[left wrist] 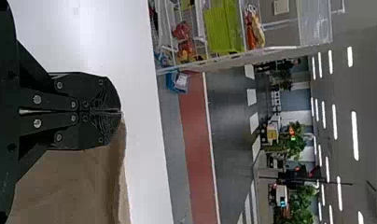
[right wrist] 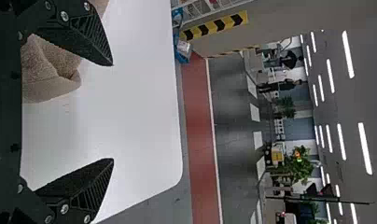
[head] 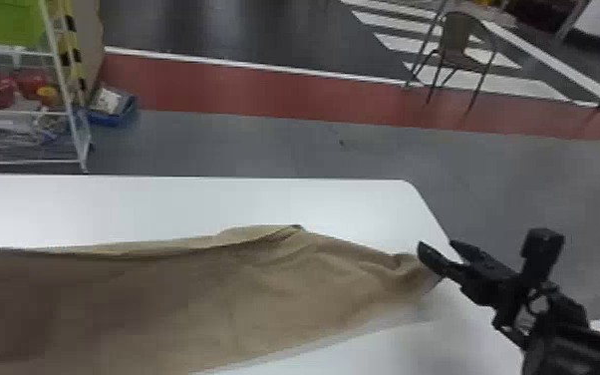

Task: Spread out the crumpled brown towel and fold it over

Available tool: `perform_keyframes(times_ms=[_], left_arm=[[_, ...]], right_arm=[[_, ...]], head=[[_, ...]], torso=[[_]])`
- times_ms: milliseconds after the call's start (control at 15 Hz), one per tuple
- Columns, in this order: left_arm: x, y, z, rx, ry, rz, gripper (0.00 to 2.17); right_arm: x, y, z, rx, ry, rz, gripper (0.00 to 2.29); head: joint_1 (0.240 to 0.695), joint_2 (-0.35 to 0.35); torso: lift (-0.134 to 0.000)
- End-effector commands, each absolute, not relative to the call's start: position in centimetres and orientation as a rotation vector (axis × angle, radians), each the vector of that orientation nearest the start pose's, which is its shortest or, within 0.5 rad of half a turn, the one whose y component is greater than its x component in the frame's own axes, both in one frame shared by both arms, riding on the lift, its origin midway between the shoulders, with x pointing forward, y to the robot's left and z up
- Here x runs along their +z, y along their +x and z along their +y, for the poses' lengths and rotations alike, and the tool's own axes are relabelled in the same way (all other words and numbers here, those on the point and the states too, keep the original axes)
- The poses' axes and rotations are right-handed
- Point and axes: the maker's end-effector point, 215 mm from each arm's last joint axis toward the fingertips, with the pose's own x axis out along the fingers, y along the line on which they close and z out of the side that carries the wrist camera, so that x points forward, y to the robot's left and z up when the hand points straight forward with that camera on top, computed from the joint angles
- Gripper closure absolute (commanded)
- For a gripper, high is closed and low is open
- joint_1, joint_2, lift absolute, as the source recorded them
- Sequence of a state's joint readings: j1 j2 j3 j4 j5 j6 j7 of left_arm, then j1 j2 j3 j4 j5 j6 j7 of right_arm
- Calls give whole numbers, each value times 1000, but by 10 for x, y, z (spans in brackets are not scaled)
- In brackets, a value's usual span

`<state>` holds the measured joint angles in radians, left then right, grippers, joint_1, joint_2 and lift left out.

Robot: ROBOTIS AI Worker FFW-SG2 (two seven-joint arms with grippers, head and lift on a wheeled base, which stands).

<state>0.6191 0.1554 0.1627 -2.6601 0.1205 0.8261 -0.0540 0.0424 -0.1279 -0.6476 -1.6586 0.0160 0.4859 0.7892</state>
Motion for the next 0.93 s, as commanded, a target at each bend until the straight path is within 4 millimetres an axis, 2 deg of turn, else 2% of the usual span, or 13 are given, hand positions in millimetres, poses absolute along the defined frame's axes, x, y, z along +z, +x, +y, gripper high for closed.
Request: perform_keyframes(times_ms=[0,267,400,467,533,600,667,800,867], left_arm=[[-284,390,285,-22,93,351,1740],[-283,393,281,-39,88,349,1740],[-282,394,278,-43,86,345,1740],[-283,394,277,-45,86,346,1740],[-282,395,277,-44,88,344,1740],[-283,395,277,-45,87,345,1740],[-284,394,277,-44,85,348,1740],[-285,394,277,-42,83,350,1740],[-284,395,277,-42,85,347,1740]], right_arm=[[-431,485,-461,120,149,457,174],[-446,481,-443,153,178,502,208],[-451,479,-433,172,197,519,417],[-454,478,-426,187,207,534,579],[-455,479,-421,201,207,538,869],[-456,478,-415,216,215,548,1322],[-454,477,-412,228,220,551,1582],[-446,475,-408,244,222,549,1878],[-435,472,-405,254,226,540,1949]], head=[[695,-258],[695,-221],[695,-210],[695,-206],[695,-202],[695,-197],[695,-191],[695,-174],[695,-170]], torso=[[-123],[-123],[-123],[-123],[-123],[-123],[-123],[-123],[-123]])
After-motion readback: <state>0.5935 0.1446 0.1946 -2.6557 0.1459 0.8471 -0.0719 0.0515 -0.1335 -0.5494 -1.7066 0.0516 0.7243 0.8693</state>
